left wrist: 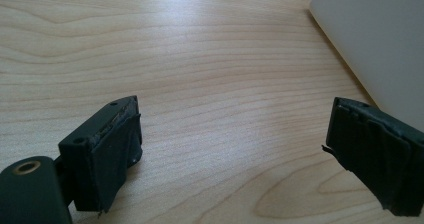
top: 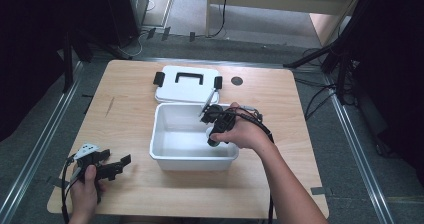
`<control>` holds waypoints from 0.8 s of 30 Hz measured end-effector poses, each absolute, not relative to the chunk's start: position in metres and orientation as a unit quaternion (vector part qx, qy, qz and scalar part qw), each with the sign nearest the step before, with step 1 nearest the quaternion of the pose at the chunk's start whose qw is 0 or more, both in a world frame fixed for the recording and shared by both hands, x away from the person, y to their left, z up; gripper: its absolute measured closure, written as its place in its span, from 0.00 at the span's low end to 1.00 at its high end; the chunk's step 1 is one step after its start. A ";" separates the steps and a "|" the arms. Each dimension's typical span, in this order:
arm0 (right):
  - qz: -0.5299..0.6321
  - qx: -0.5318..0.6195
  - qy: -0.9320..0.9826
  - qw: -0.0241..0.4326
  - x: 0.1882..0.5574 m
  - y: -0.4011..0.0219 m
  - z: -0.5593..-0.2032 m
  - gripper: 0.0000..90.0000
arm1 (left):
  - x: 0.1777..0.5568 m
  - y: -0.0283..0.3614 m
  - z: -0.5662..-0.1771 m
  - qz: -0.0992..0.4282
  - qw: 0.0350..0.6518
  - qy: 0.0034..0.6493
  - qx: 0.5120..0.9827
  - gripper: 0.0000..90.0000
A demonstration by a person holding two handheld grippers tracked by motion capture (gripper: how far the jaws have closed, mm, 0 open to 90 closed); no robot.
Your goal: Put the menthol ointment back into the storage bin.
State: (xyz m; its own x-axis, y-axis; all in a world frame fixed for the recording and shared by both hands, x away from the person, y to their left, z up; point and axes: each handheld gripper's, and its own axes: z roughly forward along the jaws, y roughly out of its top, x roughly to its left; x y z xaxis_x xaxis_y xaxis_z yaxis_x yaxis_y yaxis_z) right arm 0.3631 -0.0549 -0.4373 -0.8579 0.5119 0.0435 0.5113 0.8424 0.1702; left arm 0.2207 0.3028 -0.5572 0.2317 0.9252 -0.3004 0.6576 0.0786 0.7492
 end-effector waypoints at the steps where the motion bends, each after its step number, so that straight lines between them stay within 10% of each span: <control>1: 0.088 0.265 0.960 0.002 0.363 -0.054 -0.438 0.58 | 0.221 0.303 -0.557 0.158 0.424 0.599 0.660 0.09; 24: 0.009 0.218 0.976 0.018 0.356 -0.039 -0.464 0.57 | 0.221 0.303 -0.557 0.157 0.425 0.599 0.661 0.09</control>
State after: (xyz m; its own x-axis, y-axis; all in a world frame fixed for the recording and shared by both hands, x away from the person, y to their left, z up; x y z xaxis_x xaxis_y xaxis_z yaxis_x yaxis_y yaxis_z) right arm 0.3559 -0.0391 -0.4637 -0.9040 0.4263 -0.0320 0.4257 0.9045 0.0249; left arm 0.2207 0.3026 -0.5572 0.2337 0.9245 -0.3011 0.6579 0.0777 0.7491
